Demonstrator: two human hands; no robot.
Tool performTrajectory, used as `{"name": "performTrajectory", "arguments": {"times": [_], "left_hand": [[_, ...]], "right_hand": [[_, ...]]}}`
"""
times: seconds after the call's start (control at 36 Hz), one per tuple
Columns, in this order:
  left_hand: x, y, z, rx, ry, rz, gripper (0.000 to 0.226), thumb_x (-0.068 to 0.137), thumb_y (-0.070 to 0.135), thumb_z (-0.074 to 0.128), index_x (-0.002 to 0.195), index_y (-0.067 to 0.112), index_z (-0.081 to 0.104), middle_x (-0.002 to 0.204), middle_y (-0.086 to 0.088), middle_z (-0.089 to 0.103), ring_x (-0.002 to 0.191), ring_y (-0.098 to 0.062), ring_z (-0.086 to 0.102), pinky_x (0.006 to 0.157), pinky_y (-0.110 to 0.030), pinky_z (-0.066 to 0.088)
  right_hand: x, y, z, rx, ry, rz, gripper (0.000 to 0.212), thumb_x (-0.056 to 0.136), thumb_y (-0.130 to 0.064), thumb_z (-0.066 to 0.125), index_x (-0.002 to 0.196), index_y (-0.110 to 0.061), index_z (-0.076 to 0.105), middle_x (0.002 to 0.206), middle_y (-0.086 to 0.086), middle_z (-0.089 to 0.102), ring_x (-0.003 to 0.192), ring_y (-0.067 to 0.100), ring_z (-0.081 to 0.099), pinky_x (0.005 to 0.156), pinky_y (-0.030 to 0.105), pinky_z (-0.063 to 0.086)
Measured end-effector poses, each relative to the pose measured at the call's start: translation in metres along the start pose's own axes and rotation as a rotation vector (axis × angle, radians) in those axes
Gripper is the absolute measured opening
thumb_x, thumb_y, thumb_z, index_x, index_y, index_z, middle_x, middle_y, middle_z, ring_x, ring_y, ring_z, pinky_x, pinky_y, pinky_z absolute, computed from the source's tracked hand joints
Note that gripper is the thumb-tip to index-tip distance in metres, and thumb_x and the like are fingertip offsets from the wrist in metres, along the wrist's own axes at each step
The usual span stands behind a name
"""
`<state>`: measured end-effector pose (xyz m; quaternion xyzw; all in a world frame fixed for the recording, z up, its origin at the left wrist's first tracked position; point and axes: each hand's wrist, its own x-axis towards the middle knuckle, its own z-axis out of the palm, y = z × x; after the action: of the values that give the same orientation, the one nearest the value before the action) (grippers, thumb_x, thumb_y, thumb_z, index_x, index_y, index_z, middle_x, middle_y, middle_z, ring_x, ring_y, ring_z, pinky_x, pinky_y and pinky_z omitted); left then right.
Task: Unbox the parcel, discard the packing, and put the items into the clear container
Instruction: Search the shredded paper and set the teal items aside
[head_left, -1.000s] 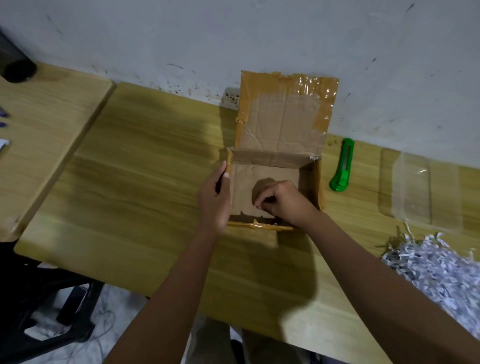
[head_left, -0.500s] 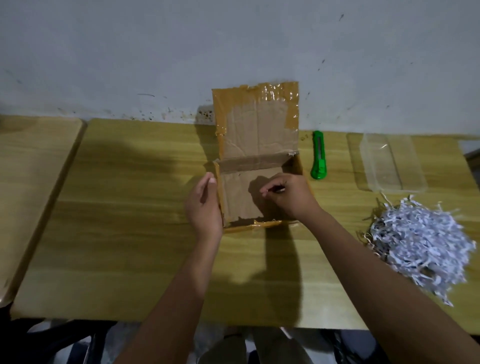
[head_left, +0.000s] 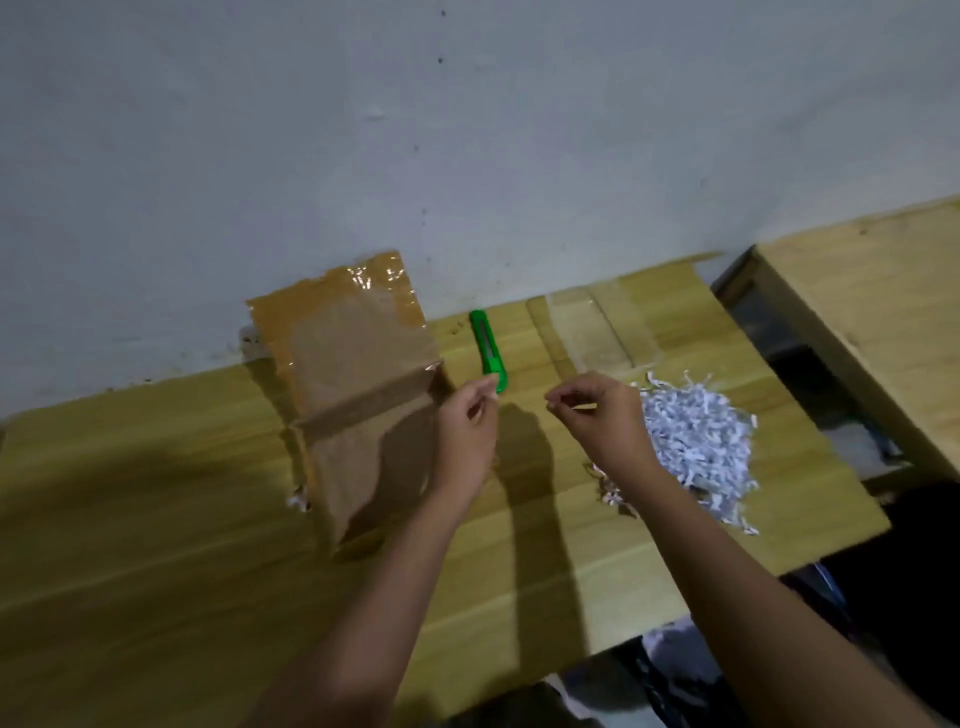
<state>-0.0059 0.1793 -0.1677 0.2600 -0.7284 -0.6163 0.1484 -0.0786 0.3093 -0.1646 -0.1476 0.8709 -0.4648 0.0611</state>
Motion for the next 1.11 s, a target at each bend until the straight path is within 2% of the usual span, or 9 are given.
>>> {"name": "performTrajectory", "arguments": {"times": [0.06,0.17,0.33,0.42,0.53,0.72,0.83,0.92,1.11], "left_hand": [[-0.003,-0.005,0.029,0.187,-0.106,0.076,0.025,0.09,0.01,0.052,0.113,0.009,0.063,0.114,-0.005,0.065,0.106,-0.018,0.06,0.09,-0.021,0.045],[-0.012,-0.016,0.085,0.389,-0.37,0.194,0.034,0.091,0.016,0.052,0.123,0.01,0.055,0.13,-0.008,0.055,0.121,-0.02,0.05,0.101,-0.021,0.034],[-0.033,-0.025,0.15,0.361,-0.658,0.178,0.056,0.093,0.022,0.05,0.143,0.019,0.026,0.156,-0.003,0.008,0.141,-0.007,0.004,0.112,-0.015,0.01],[-0.034,-0.031,0.165,0.428,-0.633,0.189,0.059,0.089,0.029,0.05,0.142,0.018,0.029,0.156,-0.008,0.011,0.144,-0.02,0.008,0.117,-0.032,0.013],[-0.029,-0.029,0.165,0.435,-0.586,0.13,0.052,0.088,0.01,0.055,0.138,0.014,0.038,0.15,-0.01,0.025,0.14,-0.021,0.024,0.106,-0.016,0.016],[-0.018,-0.031,0.132,0.536,-0.376,0.114,0.047,0.087,0.005,0.053,0.133,0.011,0.044,0.134,-0.009,0.047,0.124,-0.022,0.044,0.091,-0.012,0.026],[-0.019,-0.028,0.122,0.54,-0.276,0.099,0.052,0.085,-0.001,0.054,0.134,0.012,0.044,0.137,-0.01,0.044,0.125,-0.021,0.041,0.087,0.004,0.018],[-0.022,-0.024,0.124,0.52,-0.243,0.09,0.053,0.084,-0.004,0.053,0.134,0.012,0.044,0.143,-0.009,0.036,0.126,-0.016,0.037,0.078,0.015,0.013],[-0.021,-0.024,0.127,0.542,-0.308,0.075,0.05,0.084,-0.004,0.053,0.131,0.01,0.048,0.138,-0.009,0.044,0.129,-0.022,0.039,0.093,-0.006,0.02]], "right_hand": [[-0.001,0.018,-0.022,-0.013,0.057,0.067,0.01,0.077,0.004,0.066,0.078,-0.004,0.072,0.079,0.008,0.068,0.062,-0.003,0.059,0.06,0.01,0.048],[-0.008,0.055,-0.06,-0.08,0.174,0.108,0.011,0.082,0.001,0.062,0.086,-0.003,0.071,0.089,0.012,0.071,0.076,0.019,0.063,0.074,0.029,0.052],[-0.017,0.101,-0.102,-0.384,0.19,0.062,0.027,0.085,-0.003,0.056,0.111,-0.004,0.064,0.113,0.016,0.065,0.105,0.033,0.057,0.09,0.036,0.044],[-0.021,0.121,-0.111,-0.377,0.139,0.117,0.035,0.084,-0.008,0.059,0.119,-0.003,0.058,0.12,0.018,0.06,0.111,0.035,0.054,0.094,0.039,0.042],[-0.02,0.131,-0.107,-0.277,0.064,0.182,0.035,0.087,-0.011,0.058,0.122,-0.007,0.057,0.12,0.015,0.06,0.107,0.031,0.056,0.088,0.03,0.041],[-0.011,0.122,-0.09,-0.204,0.007,0.105,0.029,0.085,-0.01,0.061,0.113,-0.011,0.064,0.111,0.012,0.064,0.097,0.028,0.059,0.083,0.024,0.043],[-0.015,0.125,-0.097,-0.182,0.026,0.131,0.029,0.087,-0.015,0.06,0.116,-0.014,0.061,0.126,0.013,0.052,0.118,0.027,0.046,0.096,0.031,0.04],[-0.016,0.131,-0.103,-0.176,-0.045,0.188,0.032,0.086,-0.019,0.062,0.117,-0.013,0.06,0.123,0.014,0.052,0.107,0.029,0.055,0.094,0.041,0.048],[-0.012,0.133,-0.108,-0.177,0.061,0.162,0.02,0.087,-0.012,0.06,0.105,-0.006,0.067,0.112,0.013,0.062,0.092,0.019,0.057,0.079,0.017,0.043]]}}
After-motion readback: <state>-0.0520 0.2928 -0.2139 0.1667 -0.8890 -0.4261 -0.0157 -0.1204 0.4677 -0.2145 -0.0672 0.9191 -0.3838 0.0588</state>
